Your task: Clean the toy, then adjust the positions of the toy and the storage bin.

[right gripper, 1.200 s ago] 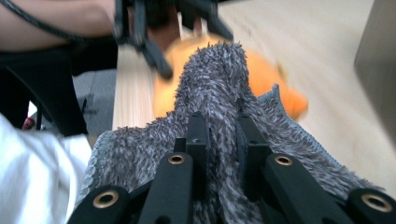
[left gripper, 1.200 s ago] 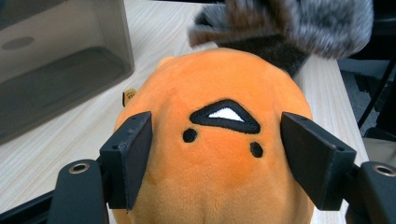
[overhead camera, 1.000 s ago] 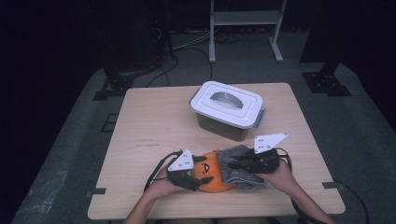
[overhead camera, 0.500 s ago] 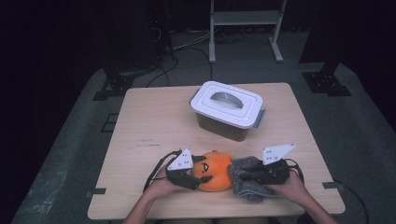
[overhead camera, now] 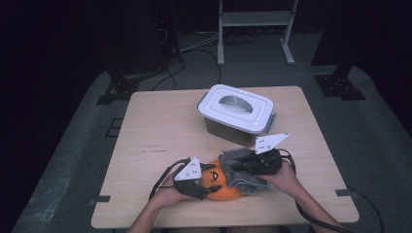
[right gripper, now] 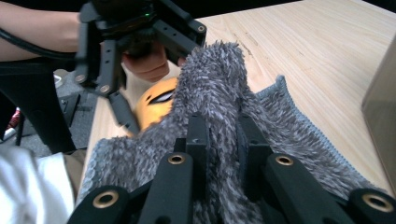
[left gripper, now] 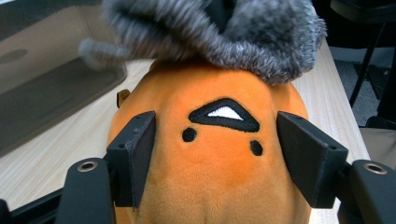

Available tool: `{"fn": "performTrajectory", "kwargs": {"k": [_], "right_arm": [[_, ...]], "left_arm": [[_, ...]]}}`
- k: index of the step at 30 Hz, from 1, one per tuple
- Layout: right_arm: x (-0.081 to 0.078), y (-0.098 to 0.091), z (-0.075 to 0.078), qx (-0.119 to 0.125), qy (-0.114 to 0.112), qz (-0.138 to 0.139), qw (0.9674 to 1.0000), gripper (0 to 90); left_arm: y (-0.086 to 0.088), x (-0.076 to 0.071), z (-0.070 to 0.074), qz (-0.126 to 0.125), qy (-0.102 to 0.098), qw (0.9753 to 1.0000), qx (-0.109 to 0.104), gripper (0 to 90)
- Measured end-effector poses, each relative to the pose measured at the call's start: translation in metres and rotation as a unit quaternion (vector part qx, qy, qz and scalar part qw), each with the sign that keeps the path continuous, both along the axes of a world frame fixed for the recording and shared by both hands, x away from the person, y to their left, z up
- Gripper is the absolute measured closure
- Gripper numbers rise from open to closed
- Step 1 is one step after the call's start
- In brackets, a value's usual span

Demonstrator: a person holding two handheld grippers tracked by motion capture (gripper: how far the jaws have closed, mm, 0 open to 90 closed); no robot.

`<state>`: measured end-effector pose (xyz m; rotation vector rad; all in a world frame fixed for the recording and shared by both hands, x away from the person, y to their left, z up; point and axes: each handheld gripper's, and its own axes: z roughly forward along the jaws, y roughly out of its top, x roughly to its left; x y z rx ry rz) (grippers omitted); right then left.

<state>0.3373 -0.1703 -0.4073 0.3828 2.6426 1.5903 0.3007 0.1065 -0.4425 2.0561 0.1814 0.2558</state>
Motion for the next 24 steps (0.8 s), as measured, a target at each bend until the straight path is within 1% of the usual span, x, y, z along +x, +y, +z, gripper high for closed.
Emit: {"fn": "performTrajectory", "kwargs": {"k": [1,2,7,8,9,11,13,17,20,21,24], "right_arm": [[0.002,0.003,-0.002,0.003,0.005,0.002,1.0,77.9],[0.002,0.003,-0.002,0.003,0.005,0.002,1.0,77.9],[0.006,-0.002,-0.006,0.007,0.015,0.002,0.9999,77.9],[0.005,-0.004,-0.007,0.007,0.017,0.0,0.9998,77.9],[0.004,-0.011,-0.01,0.005,0.02,-0.004,0.9998,77.8],[0.003,-0.019,-0.012,0.006,0.026,-0.009,0.9996,77.8],[0.001,-0.023,-0.012,0.001,0.027,-0.012,0.9996,77.8],[0.003,-0.022,-0.011,-0.009,0.026,-0.009,0.9996,77.9],[0.003,-0.023,-0.011,-0.015,0.023,-0.013,0.9995,77.9],[0.002,-0.029,-0.013,-0.019,0.026,-0.019,0.9993,77.9],[0.0,-0.036,-0.016,-0.012,0.038,-0.026,0.9988,77.9]], "left_arm": [[0.001,0.001,-0.001,-0.001,0.002,1.0,-0.002,30.4],[0.001,0.001,-0.001,-0.001,0.002,1.0,-0.002,30.5],[-0.001,0.0,-0.001,-0.001,0.0,1.0,-0.004,30.6],[-0.001,0.0,-0.001,-0.002,-0.001,1.0,-0.004,30.7],[-0.002,-0.001,-0.001,-0.002,-0.002,1.0,-0.004,30.6],[-0.004,-0.002,0.0,-0.004,-0.006,1.0,-0.003,30.6],[-0.004,-0.002,-0.001,-0.006,-0.007,1.0,-0.002,30.6],[-0.003,-0.002,-0.001,-0.006,-0.004,1.0,-0.002,30.8],[-0.002,-0.001,-0.001,-0.007,-0.003,1.0,-0.005,30.8],[-0.002,-0.001,-0.002,-0.007,-0.001,0.9999,-0.007,30.8],[-0.002,0.0,-0.002,-0.009,0.0,0.9999,-0.008,30.8]]}}
